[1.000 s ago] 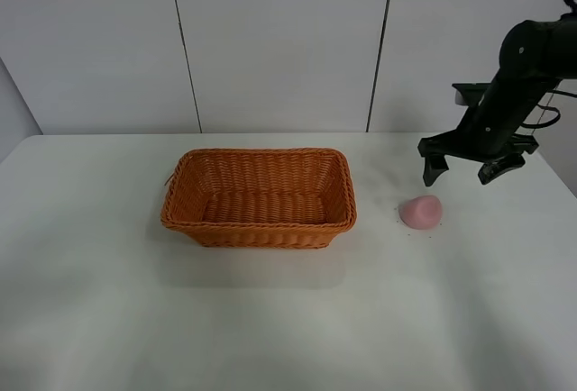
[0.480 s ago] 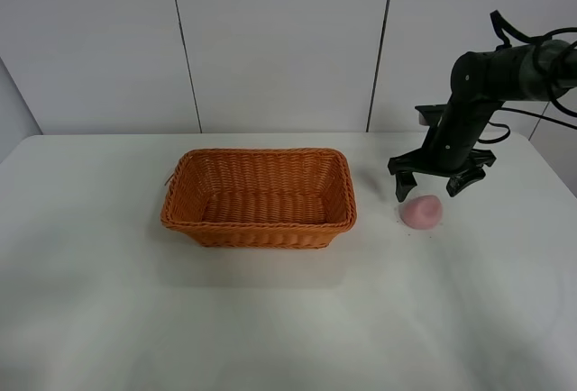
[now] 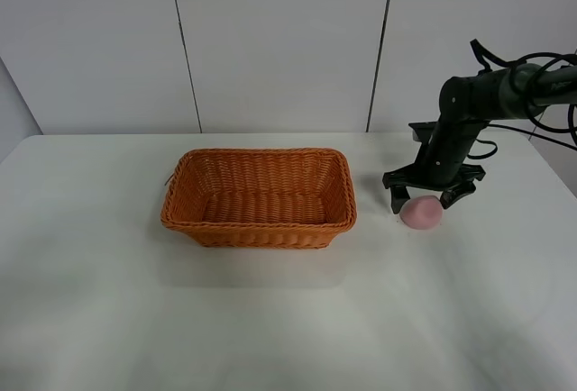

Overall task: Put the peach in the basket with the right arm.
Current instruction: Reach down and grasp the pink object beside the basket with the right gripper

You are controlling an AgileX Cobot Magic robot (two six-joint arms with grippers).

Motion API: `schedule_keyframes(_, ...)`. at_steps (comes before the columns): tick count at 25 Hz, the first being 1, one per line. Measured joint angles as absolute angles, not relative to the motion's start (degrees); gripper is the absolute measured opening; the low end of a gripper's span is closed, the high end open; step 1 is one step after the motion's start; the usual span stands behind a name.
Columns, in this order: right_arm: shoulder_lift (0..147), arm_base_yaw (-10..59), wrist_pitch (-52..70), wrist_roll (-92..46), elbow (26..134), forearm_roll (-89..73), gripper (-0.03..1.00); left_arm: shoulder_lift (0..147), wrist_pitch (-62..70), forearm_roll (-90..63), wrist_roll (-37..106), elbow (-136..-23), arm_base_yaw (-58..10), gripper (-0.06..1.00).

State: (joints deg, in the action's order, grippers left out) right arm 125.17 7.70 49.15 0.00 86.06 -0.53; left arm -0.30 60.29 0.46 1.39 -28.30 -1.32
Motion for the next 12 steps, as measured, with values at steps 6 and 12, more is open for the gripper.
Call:
schedule_keyframes(6, 126.6, 7.7, 48.9, 0.0, 86.1, -0.5, 0.63, -0.3, 60.3, 0.5, 1.4, -28.3, -1.3, 0.99)
schedule_keyframes(12, 126.6, 7.7, 48.5, 0.0, 86.1, -0.5, 0.36, -0.3, 60.3, 0.5, 1.4, -28.3, -1.3, 0.99)
